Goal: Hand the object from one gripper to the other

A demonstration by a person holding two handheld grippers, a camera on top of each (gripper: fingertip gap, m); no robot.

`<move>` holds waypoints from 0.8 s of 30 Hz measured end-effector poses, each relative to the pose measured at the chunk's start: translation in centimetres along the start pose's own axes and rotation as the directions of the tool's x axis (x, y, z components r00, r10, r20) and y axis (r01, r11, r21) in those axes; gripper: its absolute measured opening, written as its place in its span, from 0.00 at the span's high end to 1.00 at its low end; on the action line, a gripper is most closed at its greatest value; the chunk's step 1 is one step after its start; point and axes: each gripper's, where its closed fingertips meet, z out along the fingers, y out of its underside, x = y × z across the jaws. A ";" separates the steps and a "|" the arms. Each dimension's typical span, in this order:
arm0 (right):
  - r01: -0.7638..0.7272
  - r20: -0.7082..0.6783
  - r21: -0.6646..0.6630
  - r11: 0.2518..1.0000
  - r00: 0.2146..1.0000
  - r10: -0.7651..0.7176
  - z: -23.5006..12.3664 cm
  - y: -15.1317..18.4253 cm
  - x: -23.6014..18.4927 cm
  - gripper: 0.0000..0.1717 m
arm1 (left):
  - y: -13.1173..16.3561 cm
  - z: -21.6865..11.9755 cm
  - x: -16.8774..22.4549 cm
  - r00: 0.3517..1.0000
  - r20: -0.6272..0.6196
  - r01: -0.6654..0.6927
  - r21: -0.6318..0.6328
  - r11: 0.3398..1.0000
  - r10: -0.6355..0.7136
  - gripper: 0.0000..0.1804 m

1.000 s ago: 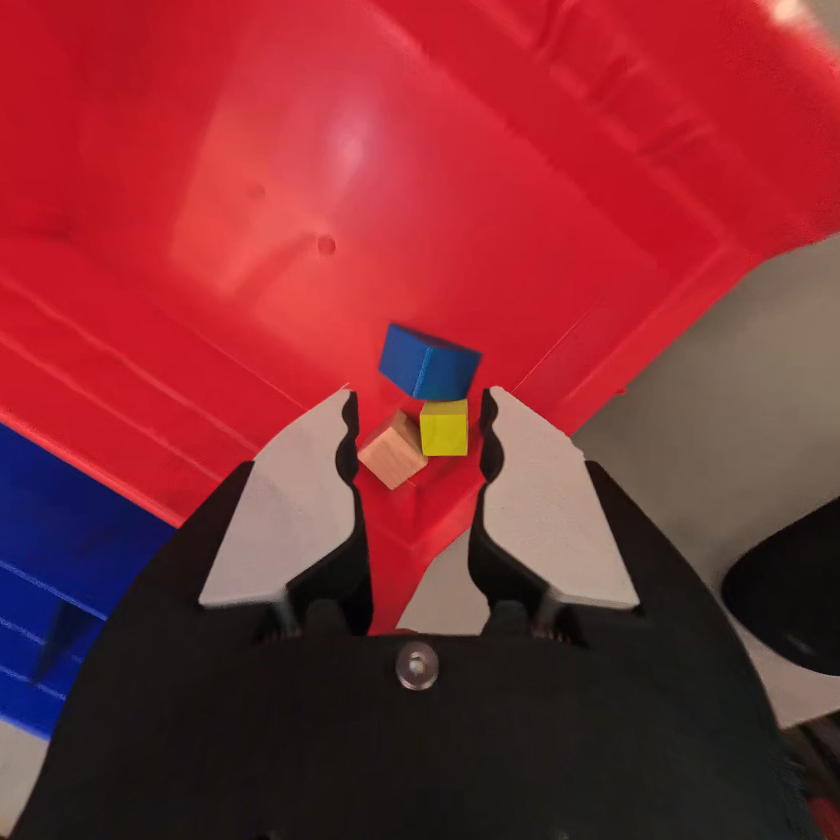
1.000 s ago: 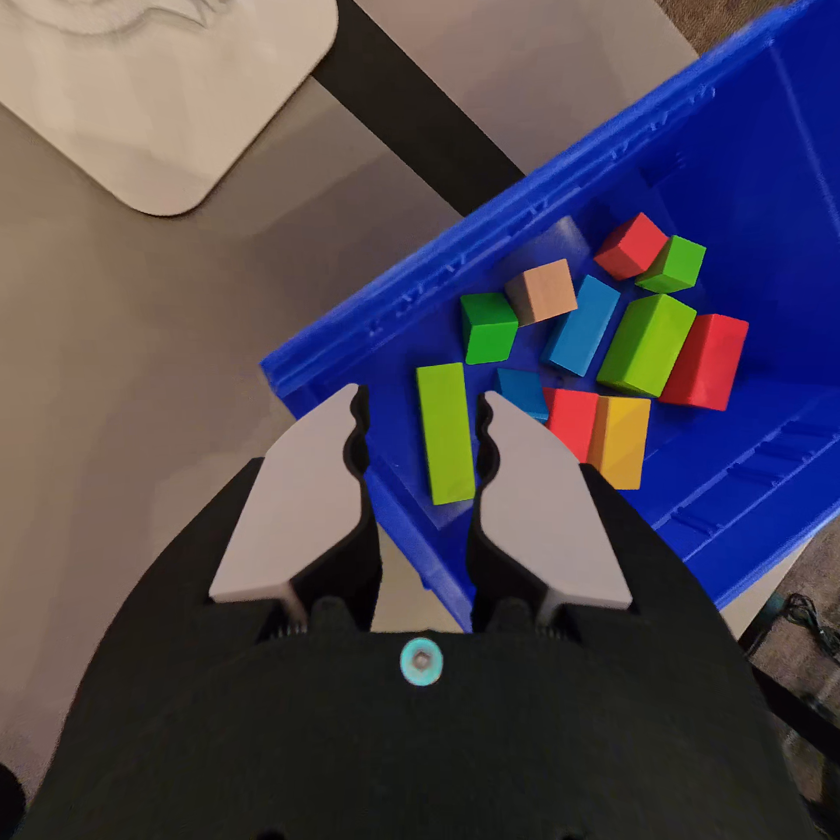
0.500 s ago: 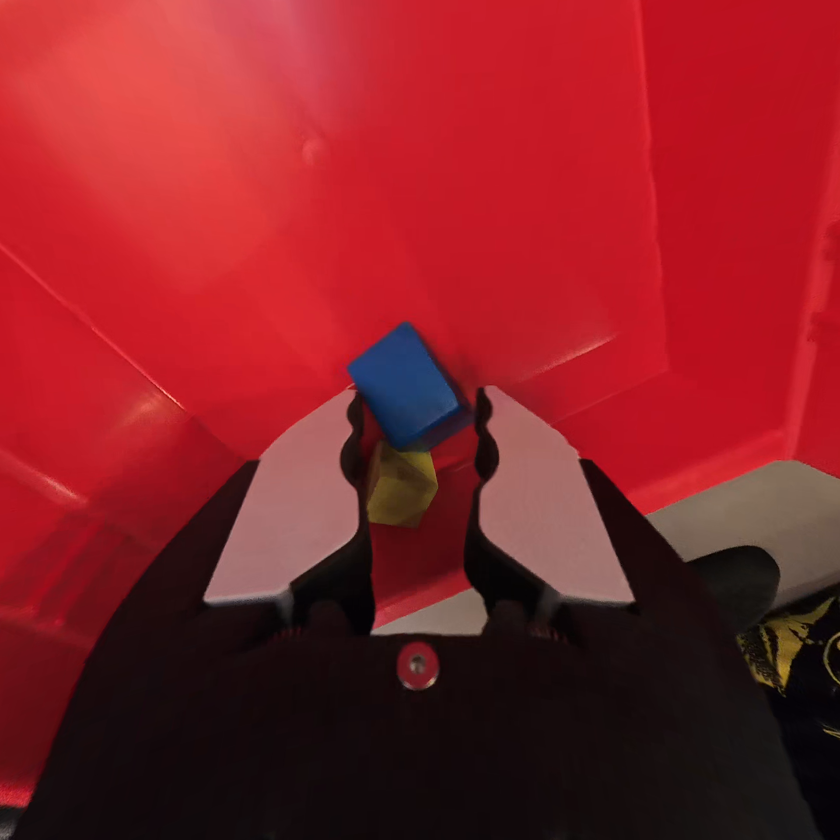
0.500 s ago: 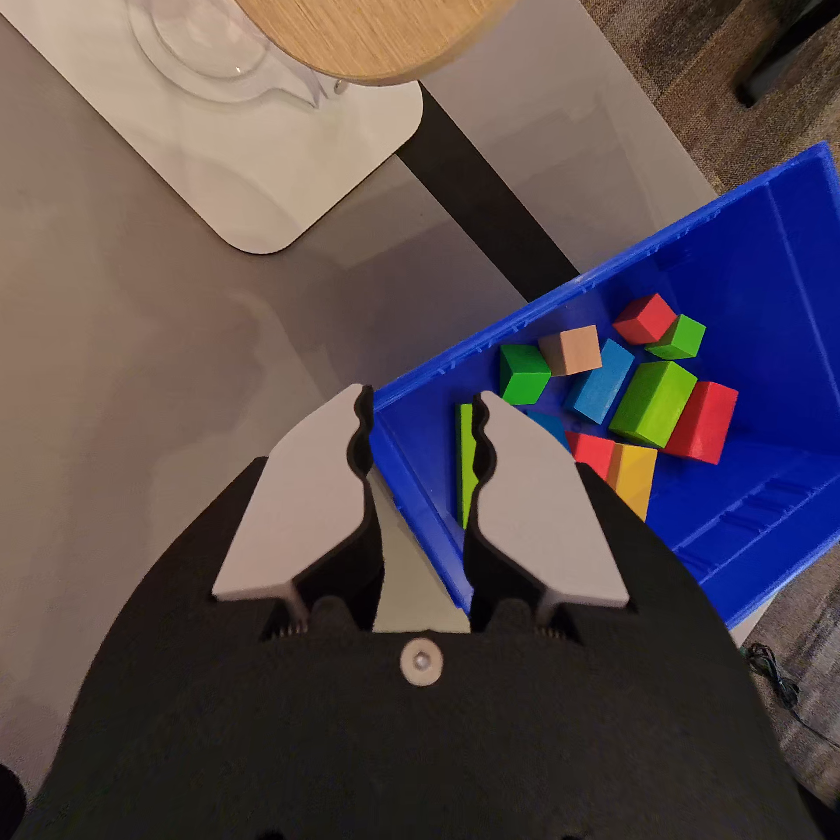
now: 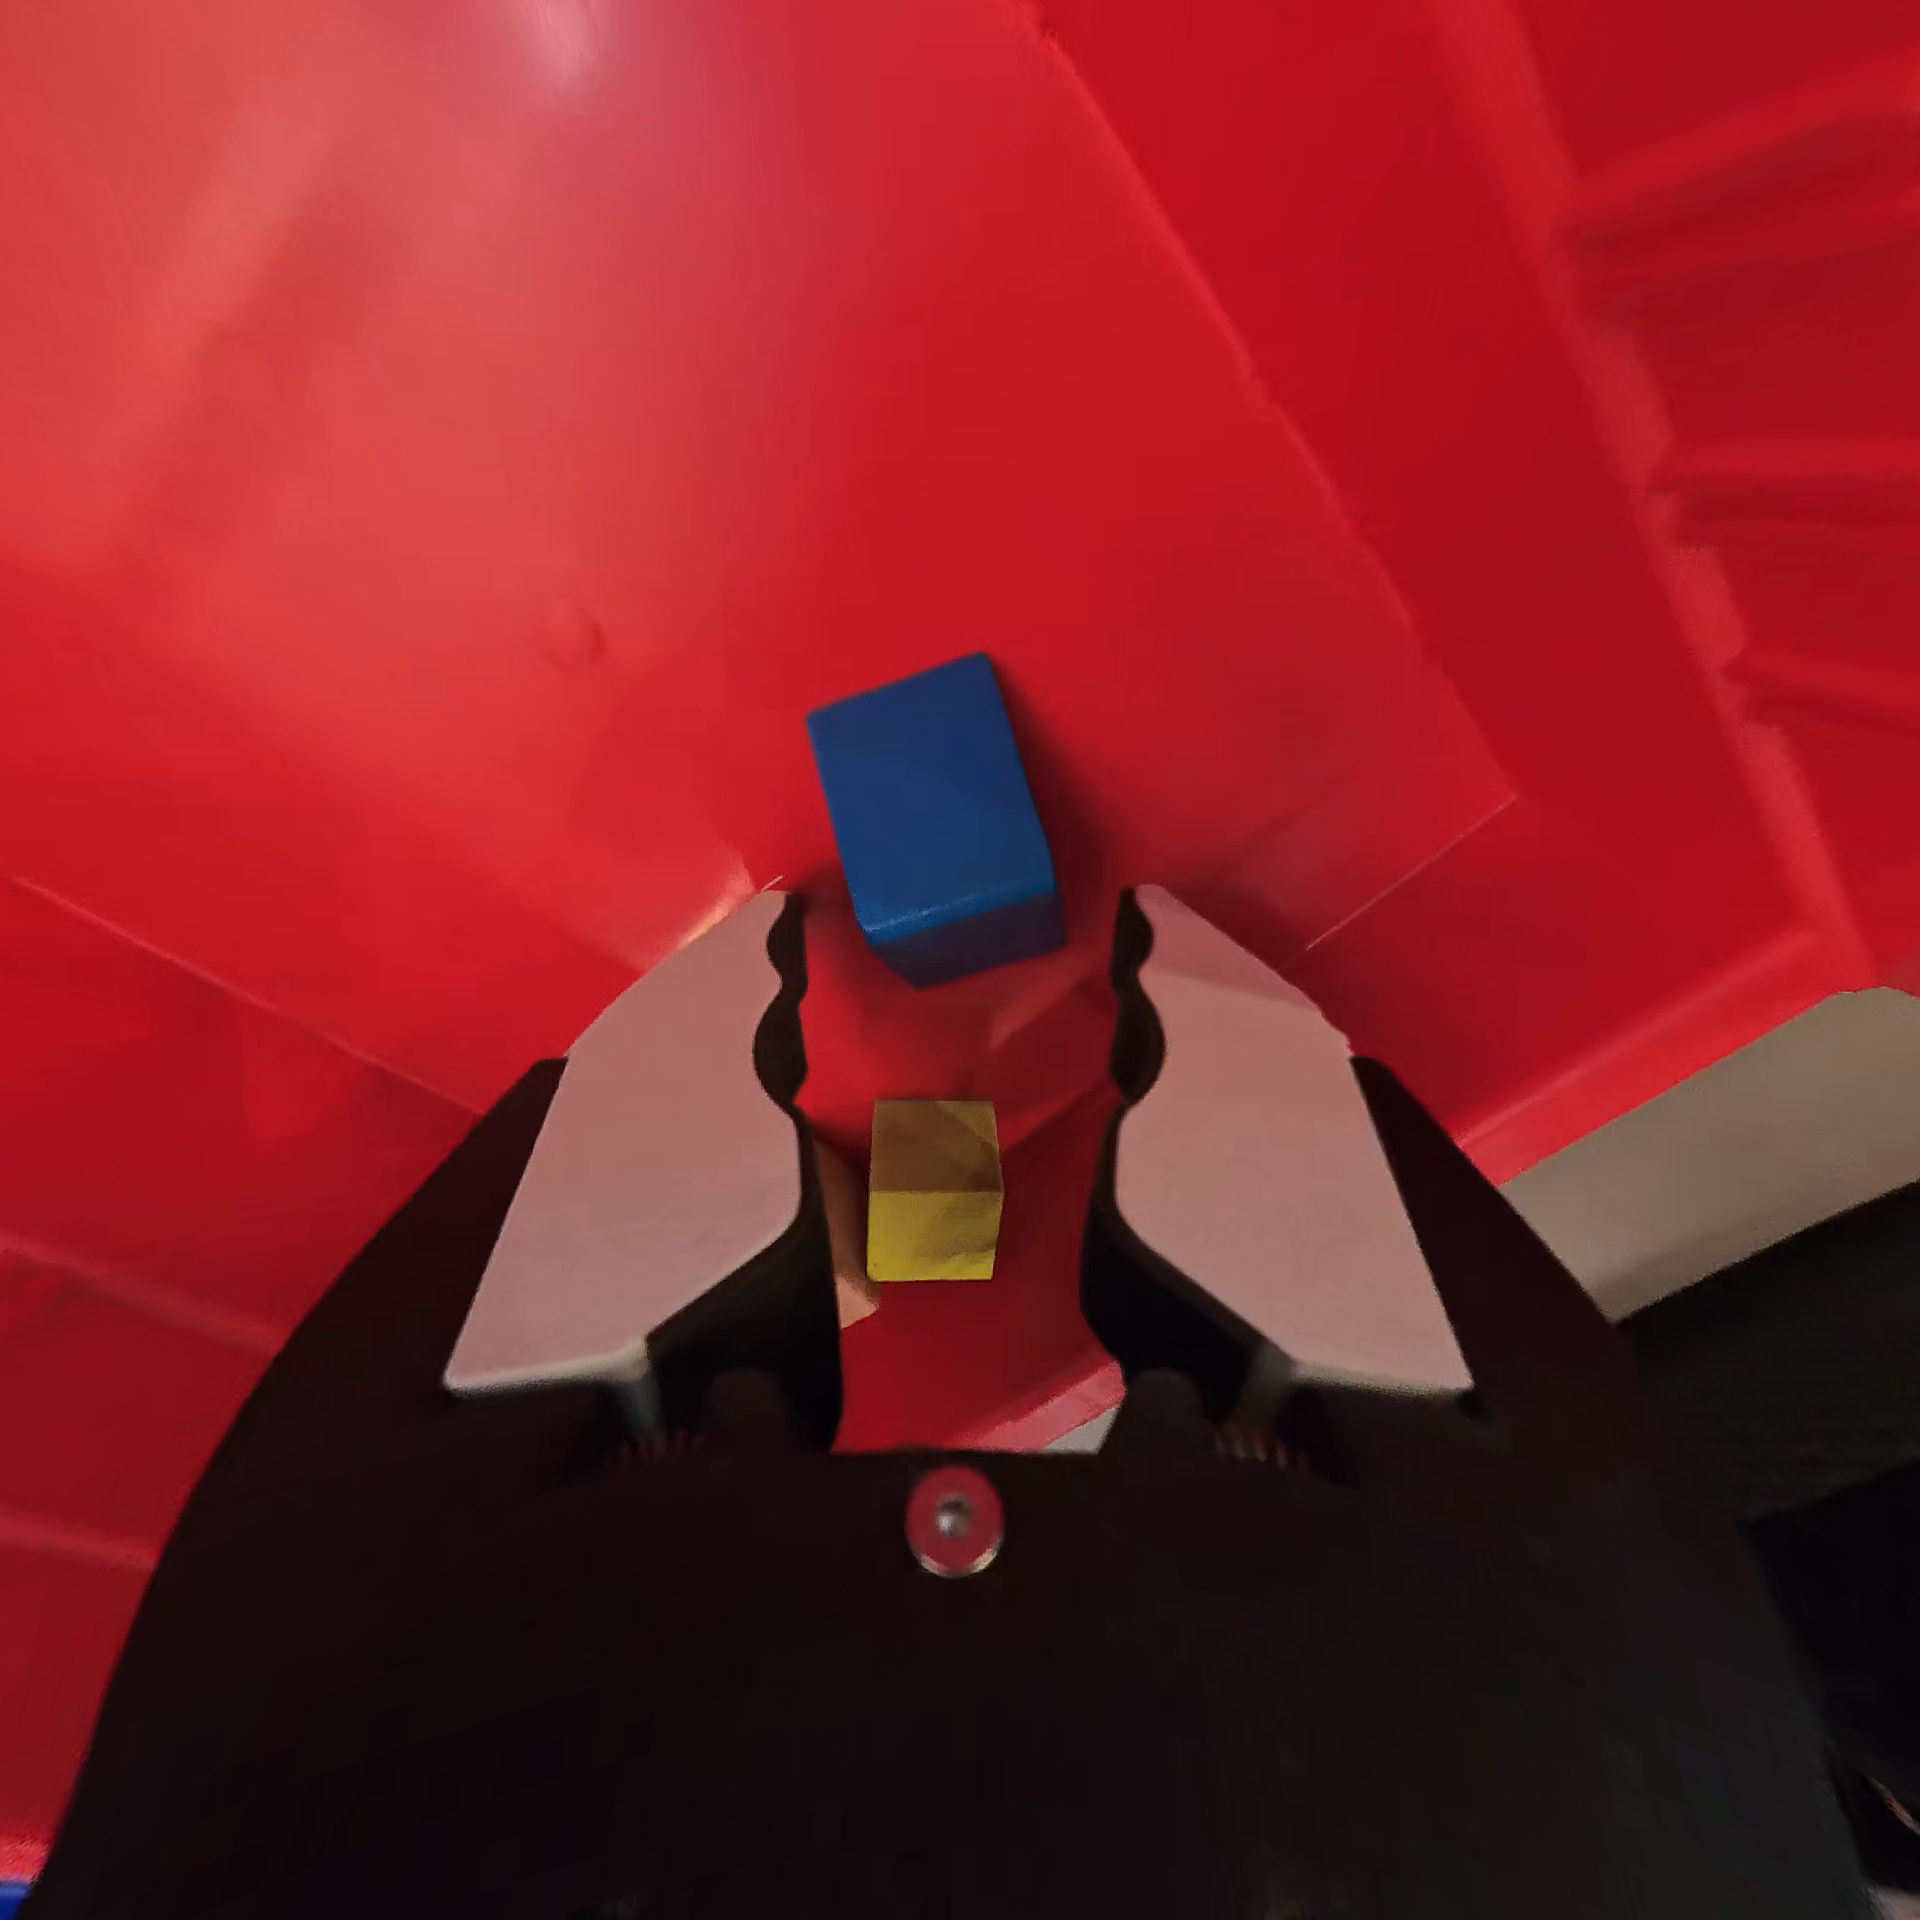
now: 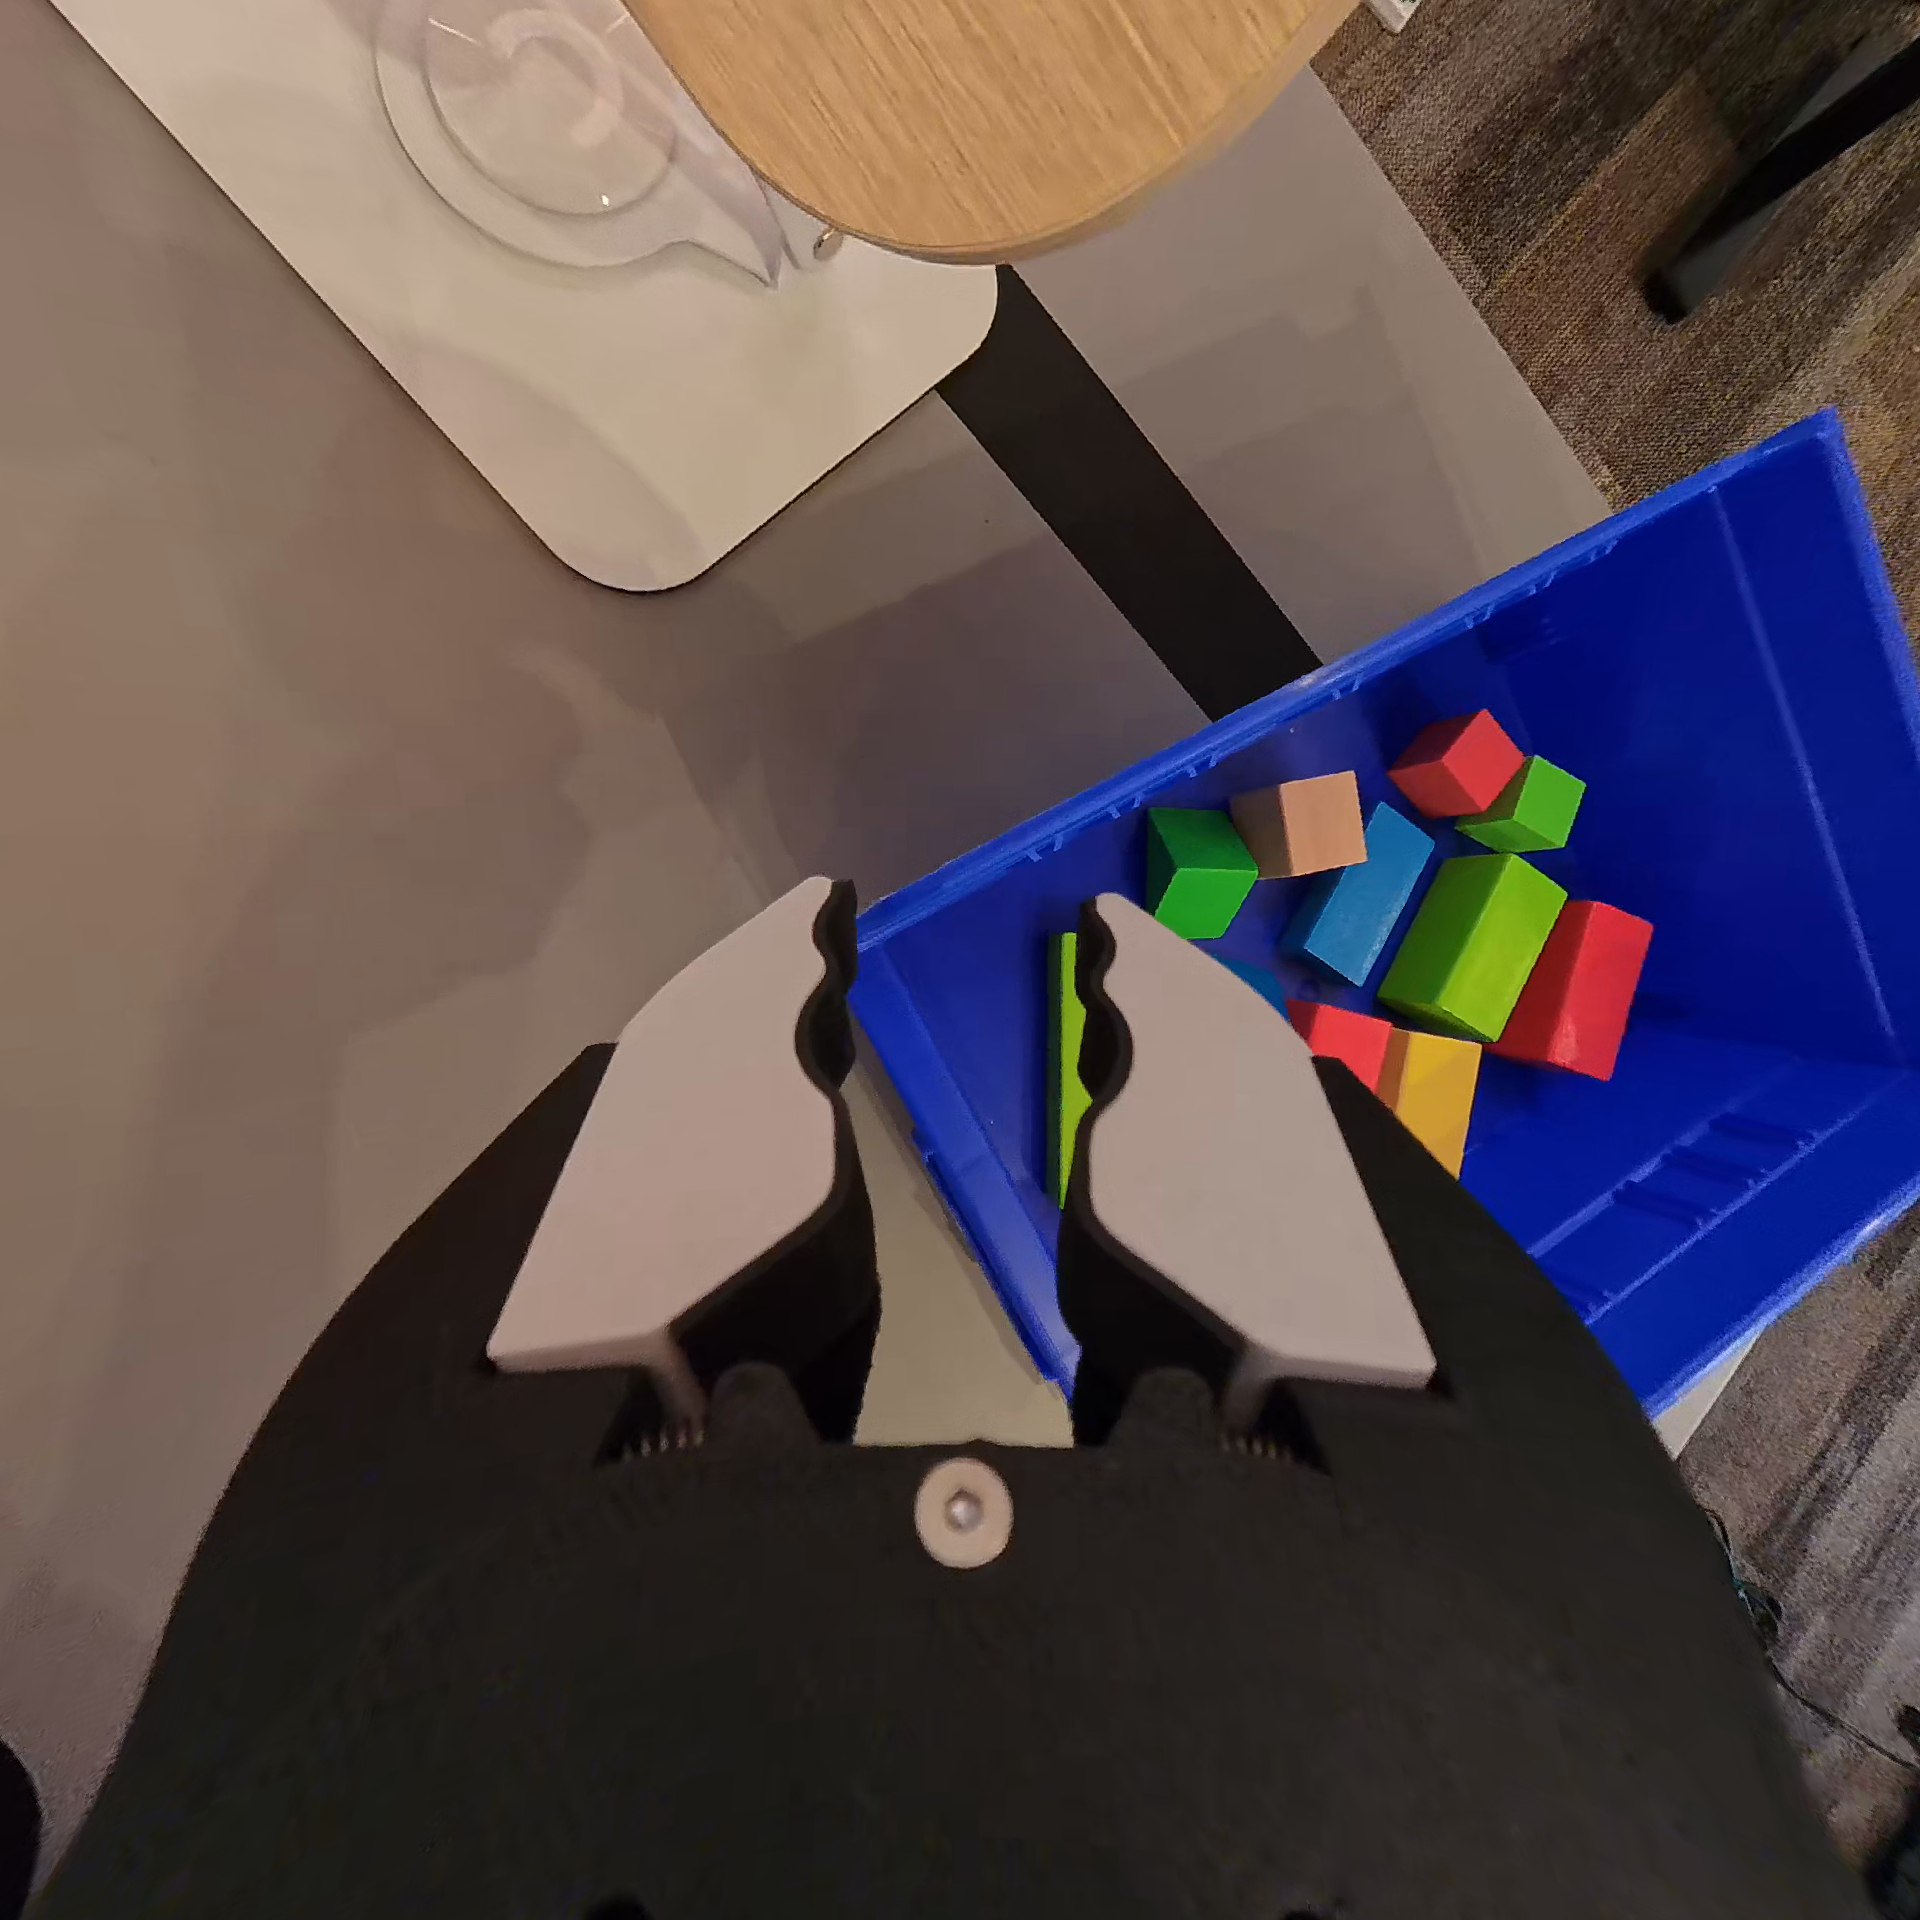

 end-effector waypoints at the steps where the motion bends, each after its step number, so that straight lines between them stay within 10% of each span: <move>1: 0.000 -0.002 0.004 1.000 1.000 0.000 -0.1 -0.1 0.0 0.78 | 0.1 0.0 0.0 1.000 0.005 0.013 0.005 1.000 -0.013 0.71; 14: 0.160 -0.106 0.214 0.964 0.984 -0.140 -5.1 -5.6 -3.2 0.79 | -0.8 -3.4 0.3 0.995 0.084 -0.064 0.171 0.983 0.050 0.82; 24: 0.321 0.224 0.672 0.668 0.771 -0.596 -7.0 -18.3 -22.4 0.71 | -4.4 -12.5 12.0 0.926 0.111 -0.378 0.291 0.879 0.361 0.82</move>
